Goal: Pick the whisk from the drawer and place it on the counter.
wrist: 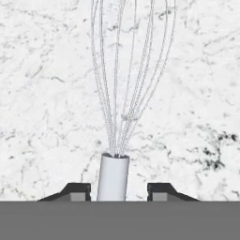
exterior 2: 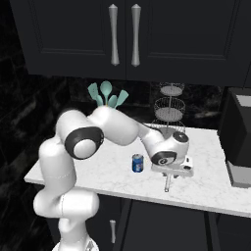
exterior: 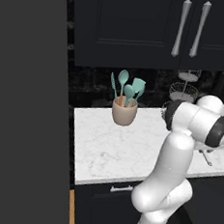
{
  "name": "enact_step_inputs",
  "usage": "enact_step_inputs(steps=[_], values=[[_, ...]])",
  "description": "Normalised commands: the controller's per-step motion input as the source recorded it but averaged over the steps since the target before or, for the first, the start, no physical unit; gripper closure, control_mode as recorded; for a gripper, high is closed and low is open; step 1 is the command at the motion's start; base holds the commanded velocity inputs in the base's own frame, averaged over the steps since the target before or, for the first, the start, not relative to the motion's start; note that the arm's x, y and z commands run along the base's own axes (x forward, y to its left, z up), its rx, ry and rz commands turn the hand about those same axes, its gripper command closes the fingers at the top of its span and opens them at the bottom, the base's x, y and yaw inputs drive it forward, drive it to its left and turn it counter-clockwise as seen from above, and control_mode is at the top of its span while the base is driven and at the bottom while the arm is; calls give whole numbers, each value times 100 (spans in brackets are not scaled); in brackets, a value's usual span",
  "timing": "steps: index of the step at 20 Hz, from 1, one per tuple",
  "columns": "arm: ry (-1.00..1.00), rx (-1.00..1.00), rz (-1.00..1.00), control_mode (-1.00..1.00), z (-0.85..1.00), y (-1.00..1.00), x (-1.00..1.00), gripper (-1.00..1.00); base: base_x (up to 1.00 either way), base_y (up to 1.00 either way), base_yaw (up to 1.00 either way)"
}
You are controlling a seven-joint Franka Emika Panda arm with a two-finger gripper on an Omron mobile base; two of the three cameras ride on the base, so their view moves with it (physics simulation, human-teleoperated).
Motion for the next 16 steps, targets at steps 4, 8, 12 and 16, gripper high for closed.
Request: enact_step_inputs(steps=[4,8,12,16], values=[[-6,-1,-7,-100,36,14,-30,-100,0,0,0],[-15,-2,-16,-100,53,62,-58,-100,0,0,0],[-14,-6,-7,-100,45,97,-95,-100,0,0,0],[-7,-11,-3,-100,43,100,-85,-100,0,0,0]])
